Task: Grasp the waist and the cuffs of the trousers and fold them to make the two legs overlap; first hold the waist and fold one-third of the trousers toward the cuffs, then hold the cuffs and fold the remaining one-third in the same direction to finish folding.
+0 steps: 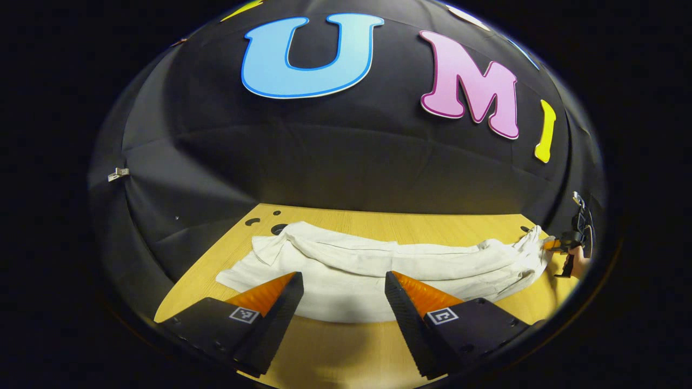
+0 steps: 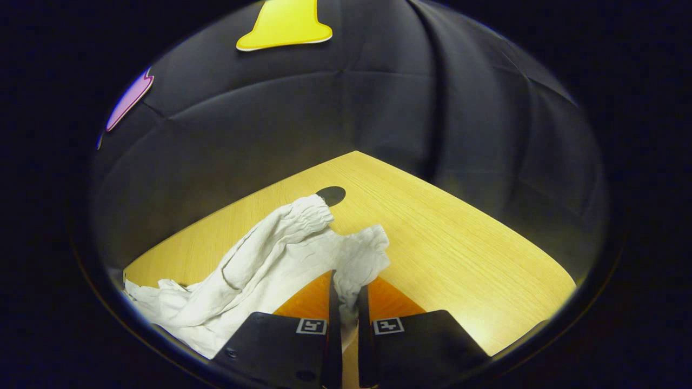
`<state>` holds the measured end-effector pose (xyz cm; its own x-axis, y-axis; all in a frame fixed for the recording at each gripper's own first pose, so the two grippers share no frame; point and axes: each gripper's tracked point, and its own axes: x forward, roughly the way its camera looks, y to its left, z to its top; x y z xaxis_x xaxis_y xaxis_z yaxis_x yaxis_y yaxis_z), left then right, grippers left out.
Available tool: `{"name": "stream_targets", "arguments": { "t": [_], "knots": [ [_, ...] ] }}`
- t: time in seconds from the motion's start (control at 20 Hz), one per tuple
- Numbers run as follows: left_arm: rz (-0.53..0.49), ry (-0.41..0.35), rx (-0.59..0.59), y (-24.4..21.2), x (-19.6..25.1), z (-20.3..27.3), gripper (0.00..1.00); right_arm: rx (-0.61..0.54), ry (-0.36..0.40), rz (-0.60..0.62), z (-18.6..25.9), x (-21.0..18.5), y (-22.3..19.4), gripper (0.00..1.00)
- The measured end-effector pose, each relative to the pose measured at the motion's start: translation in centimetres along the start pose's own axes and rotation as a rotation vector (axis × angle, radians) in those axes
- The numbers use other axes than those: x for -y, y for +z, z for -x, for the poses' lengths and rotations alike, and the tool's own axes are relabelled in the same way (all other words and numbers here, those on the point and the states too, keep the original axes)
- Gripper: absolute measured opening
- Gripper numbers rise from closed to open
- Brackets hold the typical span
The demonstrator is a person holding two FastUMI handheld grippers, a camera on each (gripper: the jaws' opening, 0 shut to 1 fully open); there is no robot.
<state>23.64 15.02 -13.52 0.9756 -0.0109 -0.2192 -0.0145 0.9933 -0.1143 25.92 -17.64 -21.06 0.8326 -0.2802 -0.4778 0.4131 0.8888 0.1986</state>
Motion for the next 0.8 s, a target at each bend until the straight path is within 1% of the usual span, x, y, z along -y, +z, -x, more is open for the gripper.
{"name": "stream_targets", "arguments": {
  "t": [0.05, 0.15, 0.3, 0.4, 0.6, 0.8],
  "knots": [
    [0.000, 0.000, -0.003, -0.2, -0.1, 0.1, 0.96, -0.002, 0.007, 0.004, 0.0, 0.0, -0.1, 0.11],
    [-0.003, 0.004, -0.001, -0.3, -0.4, 0.3, 0.96, 0.020, 0.009, 0.009, 0.6, -0.1, 0.8, 0.08],
    [-0.017, 0.016, 0.005, -0.3, -1.1, 0.6, 0.96, 0.092, 0.016, 0.043, 3.1, -0.7, 4.0, 0.08],
    [-0.015, 0.018, 0.012, 0.0, -1.1, 1.0, 0.96, 0.117, 0.042, 0.062, 4.9, -1.9, 5.8, 0.08],
    [-0.005, 0.030, 0.015, -0.1, -1.8, 1.7, 0.96, 0.226, 0.118, 0.115, 9.2, -6.7, 10.9, 0.08],
    [0.035, 0.039, 0.003, -0.6, -3.1, 2.4, 0.96, 0.272, 0.177, 0.209, 13.1, -11.3, 13.9, 0.08]
  ]
}}
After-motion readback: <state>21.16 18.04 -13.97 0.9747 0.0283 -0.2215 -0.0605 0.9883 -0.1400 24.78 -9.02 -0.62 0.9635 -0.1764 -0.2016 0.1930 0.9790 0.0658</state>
